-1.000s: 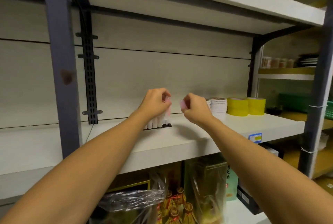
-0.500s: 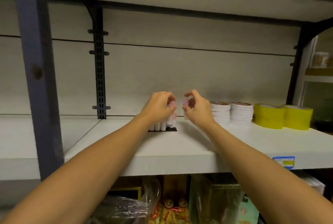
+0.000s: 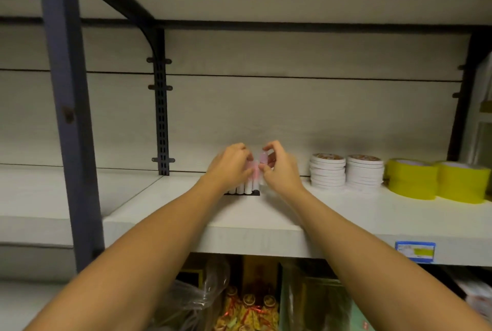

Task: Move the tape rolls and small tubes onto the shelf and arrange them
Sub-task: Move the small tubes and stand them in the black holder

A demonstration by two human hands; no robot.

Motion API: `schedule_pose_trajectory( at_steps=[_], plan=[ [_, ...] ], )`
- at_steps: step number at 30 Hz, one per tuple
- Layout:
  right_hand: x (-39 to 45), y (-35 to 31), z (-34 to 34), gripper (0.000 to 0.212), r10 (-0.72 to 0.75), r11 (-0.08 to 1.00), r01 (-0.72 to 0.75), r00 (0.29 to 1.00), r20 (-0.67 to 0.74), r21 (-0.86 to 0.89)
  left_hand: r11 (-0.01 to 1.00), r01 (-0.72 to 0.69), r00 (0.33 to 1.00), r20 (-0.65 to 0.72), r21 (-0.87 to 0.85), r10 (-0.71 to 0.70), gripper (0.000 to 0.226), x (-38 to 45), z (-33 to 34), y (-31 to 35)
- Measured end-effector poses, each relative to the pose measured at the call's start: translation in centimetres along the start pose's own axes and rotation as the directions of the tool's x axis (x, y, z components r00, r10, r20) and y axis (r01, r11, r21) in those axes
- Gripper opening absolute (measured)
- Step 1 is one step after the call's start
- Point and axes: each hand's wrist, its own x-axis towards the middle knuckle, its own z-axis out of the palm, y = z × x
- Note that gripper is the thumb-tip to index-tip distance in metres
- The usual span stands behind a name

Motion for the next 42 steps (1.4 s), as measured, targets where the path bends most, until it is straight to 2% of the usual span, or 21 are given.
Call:
schedule_pose_trajectory(
  at_steps=[6, 11, 16, 22, 27, 34, 39, 42],
  plan=[
    [0.4, 0.2, 0.5, 0.032, 0.018, 1.000, -0.018, 1.000, -0.002, -0.014, 1.000, -0.004, 0.998, -0.061, 0.012, 0.005, 0.029, -0.6, 1.0, -0.2],
    [-0.1, 0.2, 1.6, 0.031, 0.042, 0.998, -0.041, 0.999, 0.014, -0.038, 0.995, -0.006, 1.000, -0.009, 0.101, 0.007, 0.033, -0.5, 0.7, 0.2],
    [-0.3, 0.4, 1.6, 0.030, 0.050, 0.998, -0.049, 0.998, 0.036, -0.045, 0.997, -0.009, 1.000, 0.003, 0.073, 0.009, 0.040, -1.4, 0.0, -0.5],
    [-0.3, 0.5, 1.9, 0.030, 0.054, 0.996, -0.049, 0.996, 0.077, -0.070, 0.983, 0.178, 0.976, -0.137, 0.054, -0.169, 0.038, -2.9, -0.7, -2.1],
    [-0.2, 0.6, 1.7, 0.027, 0.028, 0.993, -0.014, 0.992, 0.122, -0.116, 0.974, 0.212, 0.961, -0.199, 0.081, -0.192, 0.035, -3.6, -1.1, -2.6],
    [-0.3, -0.2, 1.6, 0.026, -0.022, 0.955, 0.069, 0.987, 0.162, -0.290, 0.964, 0.248, 0.953, -0.204, 0.099, -0.224, 0.031, -4.4, -0.9, -1.6],
    [-0.8, -0.1, 1.2, 0.024, -0.028, 0.945, 0.095, 0.977, 0.211, -0.314, 0.941, 0.278, 0.953, -0.179, 0.191, -0.245, 0.027, -5.2, -1.2, -0.2],
    [-1.0, 0.1, 0.2, 0.036, -0.005, 0.942, 0.098, 0.960, 0.280, -0.320, 0.938, 0.239, 0.968, -0.138, 0.252, -0.210, 0.023, -5.7, -2.0, 1.0]
  ],
)
